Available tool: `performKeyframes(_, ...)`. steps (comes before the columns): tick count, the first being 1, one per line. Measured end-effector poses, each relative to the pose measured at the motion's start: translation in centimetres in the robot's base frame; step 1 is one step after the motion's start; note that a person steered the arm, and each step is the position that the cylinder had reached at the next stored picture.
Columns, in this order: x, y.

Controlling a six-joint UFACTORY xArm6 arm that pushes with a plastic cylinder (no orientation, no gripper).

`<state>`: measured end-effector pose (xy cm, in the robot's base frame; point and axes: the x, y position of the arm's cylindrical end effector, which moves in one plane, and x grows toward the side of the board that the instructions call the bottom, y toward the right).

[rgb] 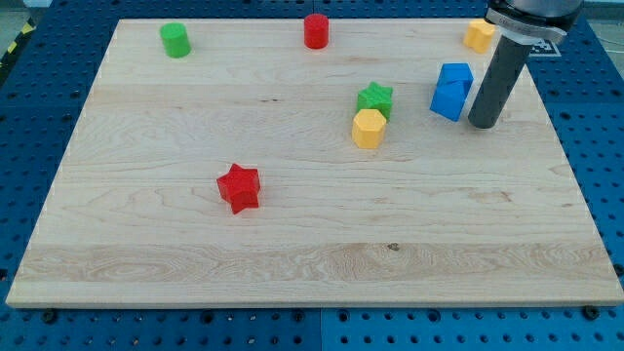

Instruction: Slightly move the blue triangle to the left of the board

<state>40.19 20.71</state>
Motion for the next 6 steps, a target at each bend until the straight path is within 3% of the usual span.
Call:
performKeyframes(4,-0.1,-2.4)
performKeyframes(6,-0.6,-7.5)
